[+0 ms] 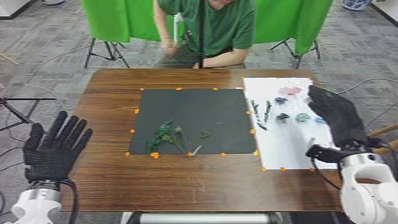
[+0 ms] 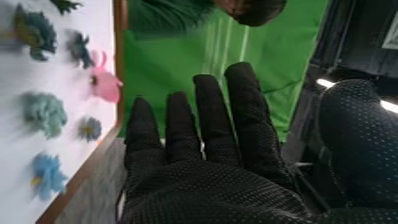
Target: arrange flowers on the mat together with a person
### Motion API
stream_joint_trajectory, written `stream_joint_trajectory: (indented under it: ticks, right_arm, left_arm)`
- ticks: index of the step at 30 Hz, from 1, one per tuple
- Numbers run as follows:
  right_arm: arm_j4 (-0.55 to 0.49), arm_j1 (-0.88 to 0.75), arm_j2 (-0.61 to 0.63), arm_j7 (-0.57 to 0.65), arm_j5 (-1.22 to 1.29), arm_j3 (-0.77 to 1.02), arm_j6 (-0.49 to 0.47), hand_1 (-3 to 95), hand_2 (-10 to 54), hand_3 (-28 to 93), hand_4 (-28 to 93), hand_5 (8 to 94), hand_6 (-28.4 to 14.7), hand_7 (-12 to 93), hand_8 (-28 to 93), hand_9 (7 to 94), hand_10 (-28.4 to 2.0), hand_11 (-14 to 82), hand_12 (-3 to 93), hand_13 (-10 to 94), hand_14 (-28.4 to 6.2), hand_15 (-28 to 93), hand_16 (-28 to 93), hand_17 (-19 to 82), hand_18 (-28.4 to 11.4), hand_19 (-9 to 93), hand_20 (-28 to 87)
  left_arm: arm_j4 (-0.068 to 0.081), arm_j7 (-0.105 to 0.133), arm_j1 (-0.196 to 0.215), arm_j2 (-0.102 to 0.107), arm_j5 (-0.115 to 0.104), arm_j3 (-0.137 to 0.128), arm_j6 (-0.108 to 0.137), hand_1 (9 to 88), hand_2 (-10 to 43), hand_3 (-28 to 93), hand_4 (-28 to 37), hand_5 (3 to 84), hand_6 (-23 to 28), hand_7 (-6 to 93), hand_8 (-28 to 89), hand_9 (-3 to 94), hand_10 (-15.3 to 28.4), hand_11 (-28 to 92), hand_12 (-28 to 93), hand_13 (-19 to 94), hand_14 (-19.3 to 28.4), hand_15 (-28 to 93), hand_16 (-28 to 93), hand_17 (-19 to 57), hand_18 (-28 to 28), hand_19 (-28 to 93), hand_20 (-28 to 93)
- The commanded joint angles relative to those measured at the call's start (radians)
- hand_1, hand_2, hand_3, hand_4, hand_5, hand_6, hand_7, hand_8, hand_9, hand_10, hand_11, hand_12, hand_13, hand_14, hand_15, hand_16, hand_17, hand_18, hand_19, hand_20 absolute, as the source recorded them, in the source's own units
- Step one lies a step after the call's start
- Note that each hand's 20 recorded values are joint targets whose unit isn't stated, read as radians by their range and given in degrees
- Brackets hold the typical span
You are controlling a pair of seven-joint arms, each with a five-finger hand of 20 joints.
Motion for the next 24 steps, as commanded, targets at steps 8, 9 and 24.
stream_joint_trajectory:
  ticks: [8,9,24]
  right_arm:
    - [-0.048,-0.174,-0.065,-0.024,0.038,0.169,-0.092,18.6,11.9,73,-22,48.3,-2.2,11,-11,42.1,-10.6,4.6,8.4,27,-9.6,8,8,15,-10.6,6,18]
    - [-0.051,-0.182,-0.07,-0.021,0.032,0.178,-0.1,18.6,11.9,73,-22,48.3,-2.2,11,-11,42.2,-10.6,4.6,8.4,27,-9.7,8,8,15,-10.7,6,18]
    - [0.089,0.124,-0.098,0.068,0.164,0.057,-0.535,21.9,4.8,70,-21,52.0,-1.8,12,-11,45.0,-11.4,5.3,8.7,31,-12.5,10,7,22,-14.1,7,18]
  left_arm:
    - [0.007,-0.012,0.003,-0.013,-0.004,-0.004,0.008,24.6,15.5,65,-28.3,39.7,5.7,5.4,-9,34.5,11.8,12,4,27,10.6,21,-9,-2.4,10.7,22,11]
    - [0.007,-0.012,0.003,-0.014,-0.003,-0.004,0.009,24.7,15.5,65,-28.3,39.7,5.7,5.4,-9,34.6,11.8,12,4,27,10.7,21,-9,-2.4,10.7,22,11]
    - [0.004,-0.019,0.013,-0.02,-0.015,0.0,0.033,24.8,15.6,65,-28.3,40.0,5.8,5.4,-9,35.2,12.2,13,4,27,11.4,22,-8,-2.7,10.9,23,11]
